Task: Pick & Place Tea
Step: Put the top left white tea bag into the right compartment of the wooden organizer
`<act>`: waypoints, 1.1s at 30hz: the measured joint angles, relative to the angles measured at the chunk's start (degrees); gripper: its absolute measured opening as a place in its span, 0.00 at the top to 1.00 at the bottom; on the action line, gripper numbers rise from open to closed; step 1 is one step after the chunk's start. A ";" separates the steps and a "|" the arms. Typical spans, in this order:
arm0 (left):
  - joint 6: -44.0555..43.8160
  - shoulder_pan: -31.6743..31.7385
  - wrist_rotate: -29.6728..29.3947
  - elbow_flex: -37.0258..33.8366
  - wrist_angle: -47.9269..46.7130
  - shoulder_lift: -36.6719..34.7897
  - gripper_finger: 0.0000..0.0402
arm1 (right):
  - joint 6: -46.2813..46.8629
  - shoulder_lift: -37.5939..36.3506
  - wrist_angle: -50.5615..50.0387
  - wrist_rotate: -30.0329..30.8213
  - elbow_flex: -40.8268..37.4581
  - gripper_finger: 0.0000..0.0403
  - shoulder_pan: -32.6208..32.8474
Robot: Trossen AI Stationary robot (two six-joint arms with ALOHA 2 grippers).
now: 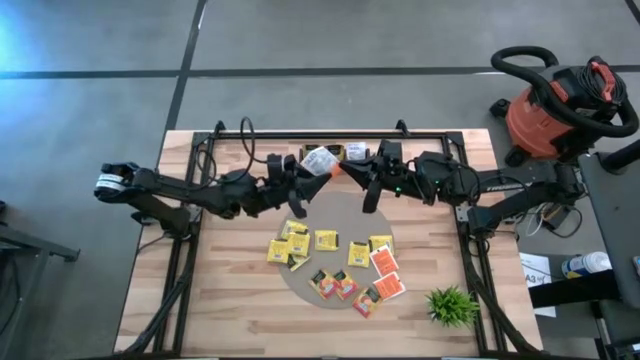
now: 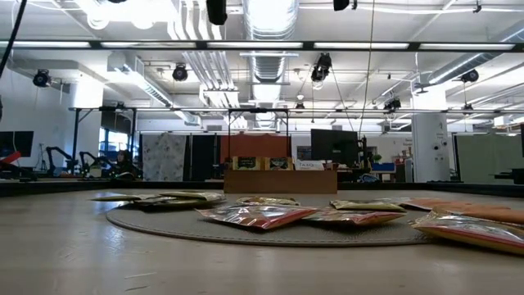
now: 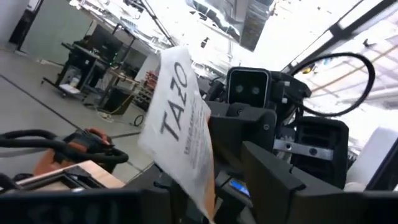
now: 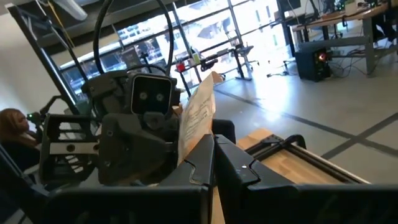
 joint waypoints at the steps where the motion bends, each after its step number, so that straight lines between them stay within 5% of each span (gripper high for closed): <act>1: 0.37 -0.02 0.14 0.02 -0.19 0.00 0.69 | -0.29 -0.05 0.00 0.00 0.00 0.98 0.00; 11: 3.88 0.00 -1.78 0.00 -3.67 -0.87 0.97 | -4.37 -0.16 -1.89 0.02 0.00 0.98 -0.01; 18: 6.28 -0.04 -3.39 -0.05 -9.20 -1.73 0.97 | -6.20 -0.58 -8.73 -1.55 0.04 0.98 -0.04; 26: 9.06 -0.04 -4.78 -0.06 -30.13 -3.11 0.97 | -14.71 -2.91 -28.89 -1.99 2.74 0.97 -0.03; 33: 22.47 -0.26 -2.24 0.23 -34.70 -1.48 0.97 | -23.83 0.29 -48.15 -5.50 10.07 0.83 0.00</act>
